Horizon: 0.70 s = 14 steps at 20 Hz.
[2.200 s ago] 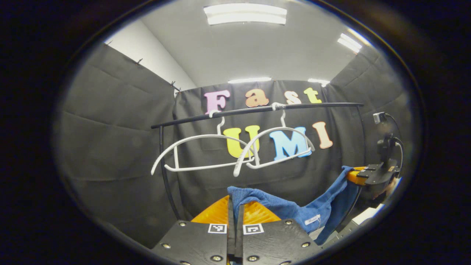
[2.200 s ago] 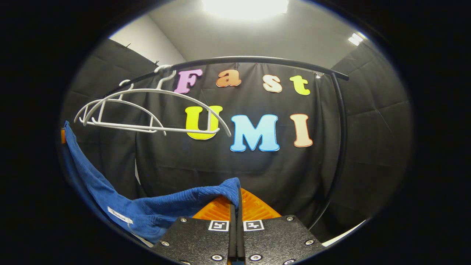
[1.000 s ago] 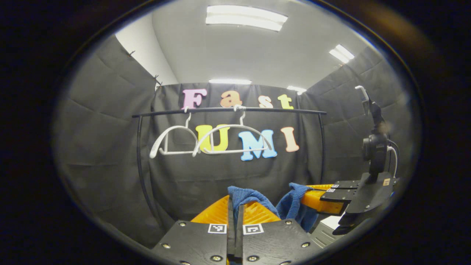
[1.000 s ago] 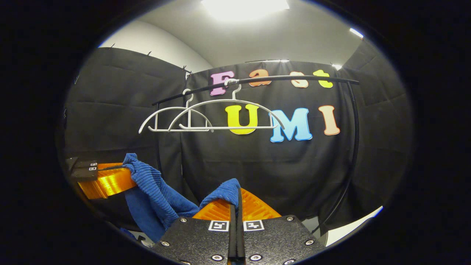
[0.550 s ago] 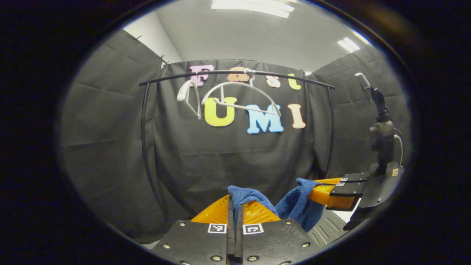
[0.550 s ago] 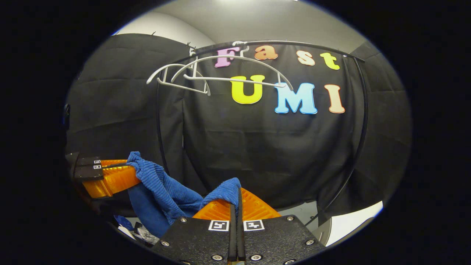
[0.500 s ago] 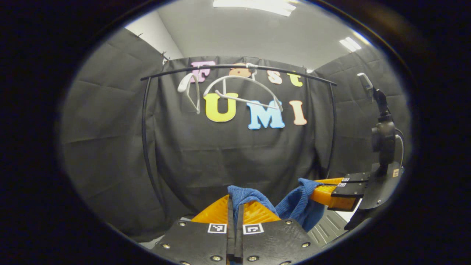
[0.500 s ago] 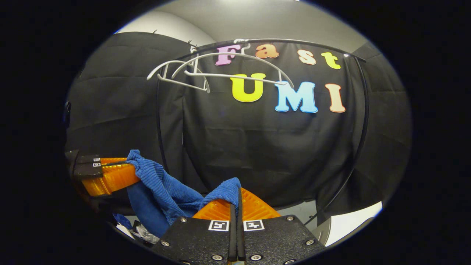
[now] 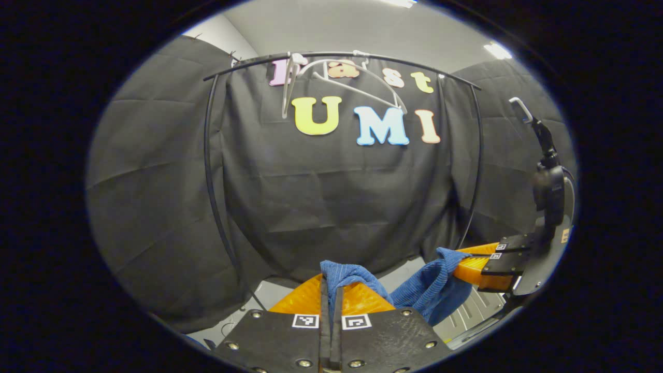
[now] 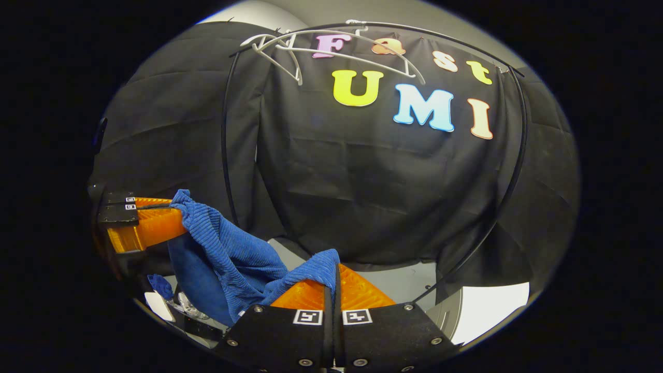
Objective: Grasp the clothes on the hanger with both hands and then place them into the laundry hamper below.
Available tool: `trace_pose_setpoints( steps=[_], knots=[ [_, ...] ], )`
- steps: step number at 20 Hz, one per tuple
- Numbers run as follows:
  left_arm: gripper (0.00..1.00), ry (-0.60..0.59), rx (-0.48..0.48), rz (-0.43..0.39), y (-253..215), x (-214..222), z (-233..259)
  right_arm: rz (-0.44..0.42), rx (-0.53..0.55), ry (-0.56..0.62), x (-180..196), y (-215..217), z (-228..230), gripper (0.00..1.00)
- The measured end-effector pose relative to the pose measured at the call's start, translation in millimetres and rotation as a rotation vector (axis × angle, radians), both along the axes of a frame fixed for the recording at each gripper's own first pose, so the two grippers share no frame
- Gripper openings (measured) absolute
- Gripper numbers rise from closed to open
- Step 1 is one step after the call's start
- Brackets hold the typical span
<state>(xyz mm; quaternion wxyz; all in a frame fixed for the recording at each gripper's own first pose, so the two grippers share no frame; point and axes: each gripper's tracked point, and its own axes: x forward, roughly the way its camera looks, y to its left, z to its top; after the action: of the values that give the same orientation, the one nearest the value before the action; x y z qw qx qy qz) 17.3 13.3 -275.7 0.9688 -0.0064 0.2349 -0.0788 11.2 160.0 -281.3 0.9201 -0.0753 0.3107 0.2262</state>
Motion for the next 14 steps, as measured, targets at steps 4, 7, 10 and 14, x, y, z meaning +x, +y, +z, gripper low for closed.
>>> trace_pose_setpoints(
  steps=[4,7,10,14],
  knots=[
    [0.01,0.075,0.014,0.0,1,-15,-41,0.005,-0.044,0.044,-7,-7,-25,0.0],
    [0.01,0.133,0.032,-0.003,1,-20,-62,0.0,-0.07,0.081,-17,-14,-42,0.0],
    [0.0,0.193,0.053,-0.008,2,-30,-86,0.005,-0.089,0.117,-24,-17,-56,0.0],
    [0.01,0.27,0.061,-0.001,3,-47,-115,0.017,-0.097,0.156,-32,-19,-66,0.02]
  ],
)
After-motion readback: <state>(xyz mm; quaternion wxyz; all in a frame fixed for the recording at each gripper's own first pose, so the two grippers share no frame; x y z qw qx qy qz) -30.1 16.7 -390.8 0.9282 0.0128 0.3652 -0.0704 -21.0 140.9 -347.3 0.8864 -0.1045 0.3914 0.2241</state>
